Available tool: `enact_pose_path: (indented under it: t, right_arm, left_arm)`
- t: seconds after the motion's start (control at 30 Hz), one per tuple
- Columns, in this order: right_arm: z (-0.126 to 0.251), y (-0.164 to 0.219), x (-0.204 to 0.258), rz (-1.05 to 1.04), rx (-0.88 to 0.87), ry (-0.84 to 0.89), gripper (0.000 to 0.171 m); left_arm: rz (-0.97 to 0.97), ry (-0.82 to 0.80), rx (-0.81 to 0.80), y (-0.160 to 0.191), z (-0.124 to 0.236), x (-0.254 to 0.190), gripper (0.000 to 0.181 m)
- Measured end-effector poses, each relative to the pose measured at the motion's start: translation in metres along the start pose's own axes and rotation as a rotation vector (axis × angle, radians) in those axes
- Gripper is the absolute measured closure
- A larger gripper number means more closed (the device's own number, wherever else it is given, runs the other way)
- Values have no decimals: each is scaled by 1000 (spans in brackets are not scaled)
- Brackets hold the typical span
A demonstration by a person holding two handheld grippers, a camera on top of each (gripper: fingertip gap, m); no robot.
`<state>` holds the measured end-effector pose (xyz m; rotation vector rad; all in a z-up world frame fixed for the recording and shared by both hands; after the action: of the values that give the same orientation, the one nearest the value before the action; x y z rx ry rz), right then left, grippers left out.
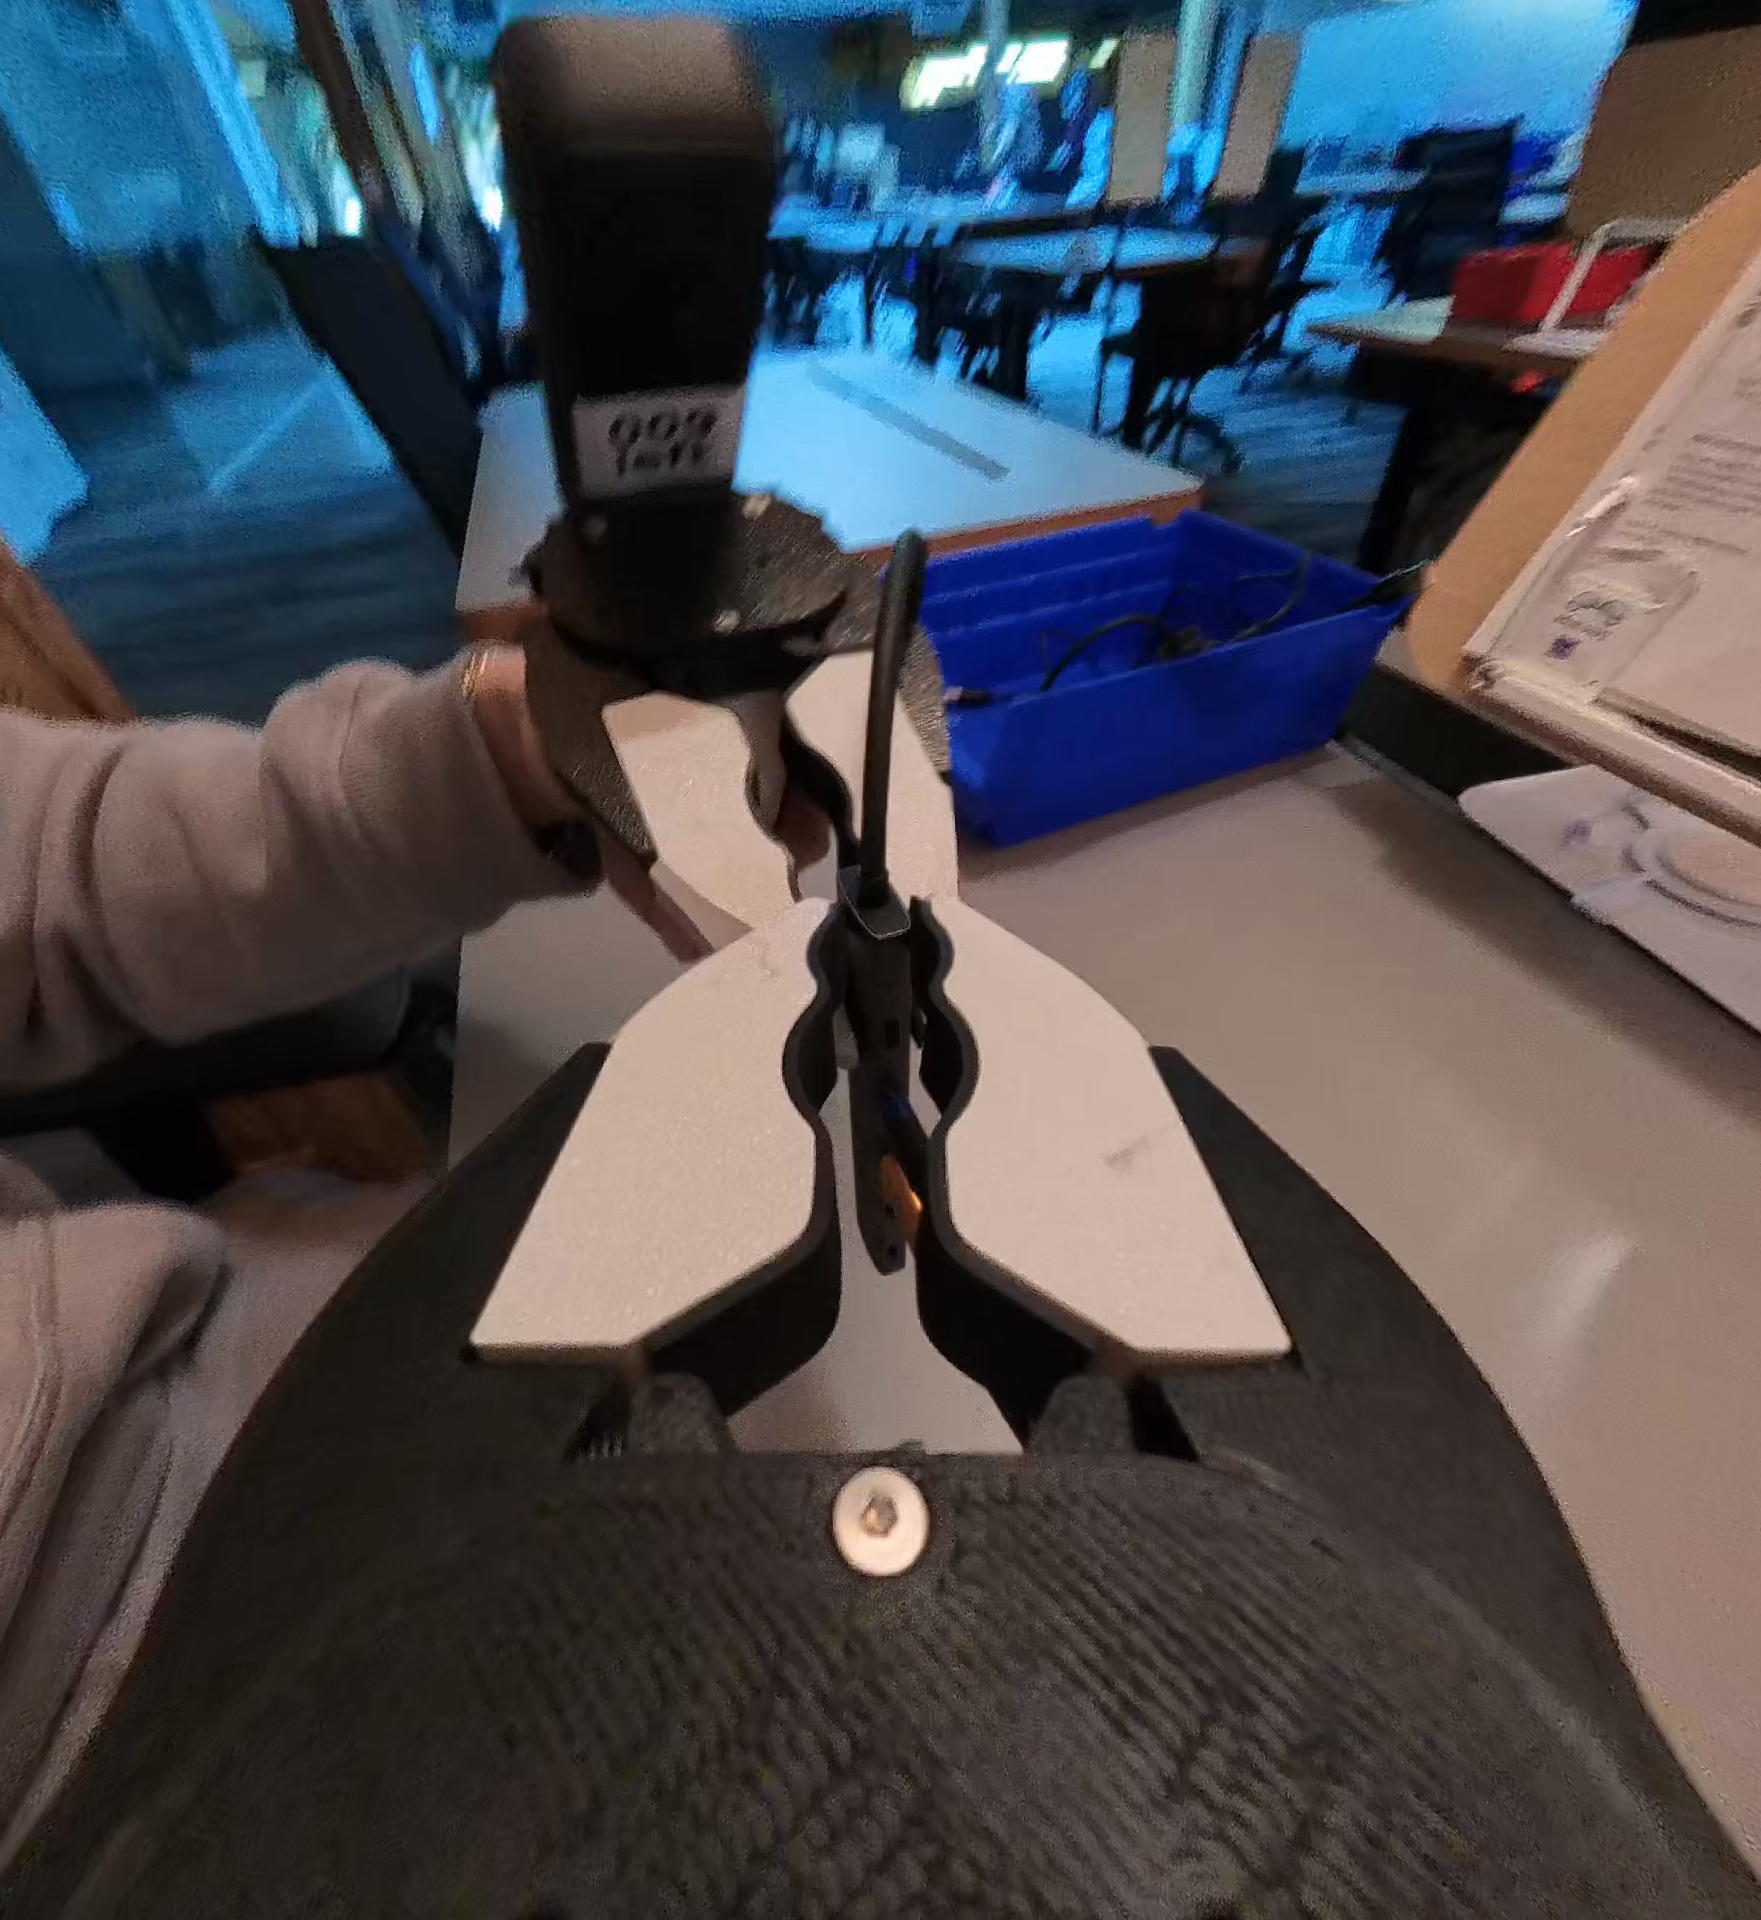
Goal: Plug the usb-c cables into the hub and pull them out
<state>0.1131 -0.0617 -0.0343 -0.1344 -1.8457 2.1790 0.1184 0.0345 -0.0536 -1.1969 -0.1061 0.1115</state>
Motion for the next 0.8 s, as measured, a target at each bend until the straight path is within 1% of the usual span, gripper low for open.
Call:
enact_pose_path:
  t: [0.07, 0.1, 0.13, 0.17, 0.23, 0.27, 0.33, 0.4, 0.43, 0.5, 0.57, 0.67, 0.8]
  right_arm:
    - [6, -10, -11, -93, -140, 62, 160]
    - [11, -15, -18, -184, -232, 86, 160]
    - [18, -20, -25, -310, -336, 92, 160]
    - [24, -22, -33, -446, -431, 77, 161]
    - [35, -21, -44, -676, -590, 6, 161]
    - [37, -18, -48, -761, -630, -29, 161]
    - [34, -8, -51, -869, -635, -82, 161]
    - [27, 1, -51, -935, -615, -121, 161]
    - [25, 5, -50, -959, -607, -133, 161]
    - [22, 10, -48, -999, -601, -167, 162]
    - [22, 11, -49, -1021, -606, -177, 162]
    - [22, 12, -50, -1032, -598, -191, 162]
    - [19, 12, -51, -1055, -586, -217, 162]
  left_arm:
    - [-33, -127, -140, -7, 5, 7, 168]
    - [-71, -221, -209, -8, 9, 9, 160]
    - [-120, -308, -259, -6, 11, 8, 147]
    - [-174, -381, -295, -1, 12, 5, 141]
    - [-285, -523, -364, 9, 12, -3, 138]
    - [-333, -594, -402, 14, 12, -6, 138]
    - [-382, -685, -461, 19, 13, -11, 144]
    - [-360, -717, -504, 20, 14, -10, 146]
    - [-358, -704, -513, 20, 14, -10, 147]
    - [-364, -683, -504, 20, 13, -9, 150]
    - [-383, -684, -491, 22, 13, -8, 157]
    - [-426, -668, -455, 22, 13, -10, 158]
    - [-500, -694, -429, 26, 13, -8, 159]
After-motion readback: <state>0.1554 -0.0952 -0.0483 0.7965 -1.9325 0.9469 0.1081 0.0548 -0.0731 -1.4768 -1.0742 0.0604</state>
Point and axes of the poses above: each gripper's, where its closed fingertips meet, z back along the fingers, y out of its underside, x = y × z across the jaws, the point moved 6 cm from there along z, back along the fingers, and after that the axes turned 3 degrees about -z, right-handed, at the moved point
